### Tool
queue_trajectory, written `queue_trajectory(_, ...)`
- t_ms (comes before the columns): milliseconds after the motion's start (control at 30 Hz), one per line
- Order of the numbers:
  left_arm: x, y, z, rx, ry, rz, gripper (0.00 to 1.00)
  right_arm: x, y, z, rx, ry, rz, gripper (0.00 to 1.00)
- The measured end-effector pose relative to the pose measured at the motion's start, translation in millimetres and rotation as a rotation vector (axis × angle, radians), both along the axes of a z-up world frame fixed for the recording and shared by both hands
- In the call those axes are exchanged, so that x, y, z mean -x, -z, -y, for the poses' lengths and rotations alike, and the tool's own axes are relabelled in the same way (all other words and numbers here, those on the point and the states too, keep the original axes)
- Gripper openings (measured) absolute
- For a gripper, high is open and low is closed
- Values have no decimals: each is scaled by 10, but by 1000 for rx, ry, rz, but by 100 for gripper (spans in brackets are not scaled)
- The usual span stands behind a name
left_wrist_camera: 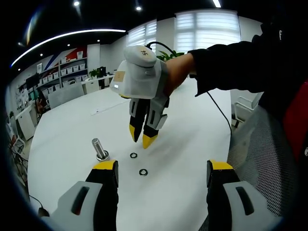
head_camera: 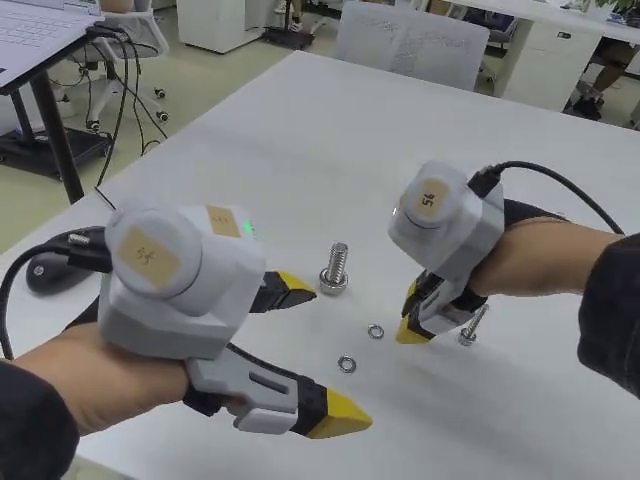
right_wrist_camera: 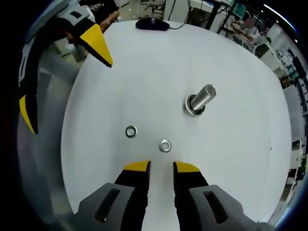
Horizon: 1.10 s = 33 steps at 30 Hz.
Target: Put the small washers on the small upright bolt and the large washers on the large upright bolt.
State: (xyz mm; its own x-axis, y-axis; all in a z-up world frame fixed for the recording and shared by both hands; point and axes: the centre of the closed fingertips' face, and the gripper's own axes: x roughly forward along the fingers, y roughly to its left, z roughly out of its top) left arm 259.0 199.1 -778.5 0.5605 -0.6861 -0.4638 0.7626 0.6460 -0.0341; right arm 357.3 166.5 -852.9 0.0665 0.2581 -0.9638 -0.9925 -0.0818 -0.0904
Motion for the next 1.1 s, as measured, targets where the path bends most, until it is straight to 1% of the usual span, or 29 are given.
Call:
queue_trajectory(100,5,3,-4,0,-1,-1,74,-6,16,-68,-4,-8,-4,20)
queue_trajectory(167,9,4,-7,0,-2,-2,74,-14,54,-100,-2,-8,-13,20)
queue_trajectory(267,16,5,-12,-1,-3,-2,74,-16,105,-114,9,-15,-15,20)
queue_trajectory(533,34,9,-19,-3,-5,-4,74,-15,191,-146,14,-17,-29,20)
queue_trajectory(967,42,26,-19,-4,-8,-11,74,-16,254,-162,19,-17,-41,19)
queue_trajectory(1100,39,28,-19,-5,-7,-12,74,-18,253,-168,14,-13,-47,19)
